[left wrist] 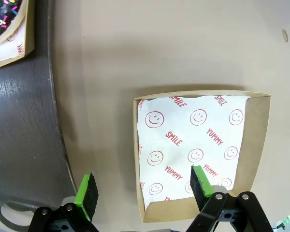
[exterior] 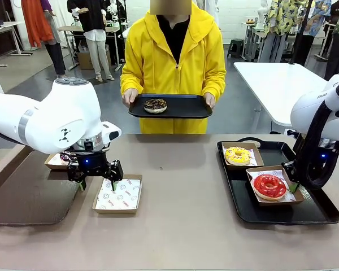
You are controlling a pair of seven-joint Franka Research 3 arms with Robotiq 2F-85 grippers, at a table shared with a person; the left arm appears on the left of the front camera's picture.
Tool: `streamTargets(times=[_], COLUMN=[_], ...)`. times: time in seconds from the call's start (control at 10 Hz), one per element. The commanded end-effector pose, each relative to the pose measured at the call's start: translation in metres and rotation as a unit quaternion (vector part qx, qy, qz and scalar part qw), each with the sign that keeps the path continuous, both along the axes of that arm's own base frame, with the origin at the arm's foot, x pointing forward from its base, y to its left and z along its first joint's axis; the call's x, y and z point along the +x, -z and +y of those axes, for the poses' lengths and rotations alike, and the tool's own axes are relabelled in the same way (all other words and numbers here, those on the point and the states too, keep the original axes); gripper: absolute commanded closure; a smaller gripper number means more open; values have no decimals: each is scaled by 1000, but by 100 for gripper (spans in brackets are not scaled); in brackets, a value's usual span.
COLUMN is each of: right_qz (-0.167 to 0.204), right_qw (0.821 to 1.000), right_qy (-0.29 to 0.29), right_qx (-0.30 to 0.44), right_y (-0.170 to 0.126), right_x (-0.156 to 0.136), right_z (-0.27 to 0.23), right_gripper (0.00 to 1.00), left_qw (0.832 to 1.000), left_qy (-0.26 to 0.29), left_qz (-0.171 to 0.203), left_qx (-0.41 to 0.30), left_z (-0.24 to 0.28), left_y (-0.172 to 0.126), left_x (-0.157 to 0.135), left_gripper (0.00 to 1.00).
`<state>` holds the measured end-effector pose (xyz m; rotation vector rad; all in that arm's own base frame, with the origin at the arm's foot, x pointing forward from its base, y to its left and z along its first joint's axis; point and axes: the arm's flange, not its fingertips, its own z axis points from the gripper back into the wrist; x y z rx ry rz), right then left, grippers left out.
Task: Individually package the donuts and arrange them on the tray.
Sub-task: Place the picked Paper togo box on the Handle tray while simultaneously picking up another Paper togo box from the table with the other hand.
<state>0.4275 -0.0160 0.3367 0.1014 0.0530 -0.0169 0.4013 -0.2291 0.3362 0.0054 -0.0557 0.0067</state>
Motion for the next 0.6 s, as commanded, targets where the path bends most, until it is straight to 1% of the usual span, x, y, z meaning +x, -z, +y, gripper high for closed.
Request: streamTargets(times=[0.0,0.1,0.2,0.3,0.4,0.5], right_qz=[-8,-6,-5,-6,-5,-5], right_qw=[1000,1000,1000,1000,1000,1000], right_qy=[-3,-3,0,0,1,3], right_qx=[7,10,12,13,12,12], right_y=[6,7,7,6,6,6], right_x=[-2,-3,-3,-3,-3,-2], right_z=[-2,-3,-3,-3,-3,-3], right_gripper=[99,39,39,0,35,0], left_qw=[1000,1000,1000,1000,1000,1000], left_qy=[12,14,14,12,12,12], left_qz=[-3,2,5,9,11,12], left_qx=[-8,-7,-8,-12,-14,-14], left_z=[-2,-1,-1,0,0,0], left_y=[6,7,7,8,8,7], left_x=[0,0,1,2,2,3], left_gripper=[7,60,67,100,100,100])
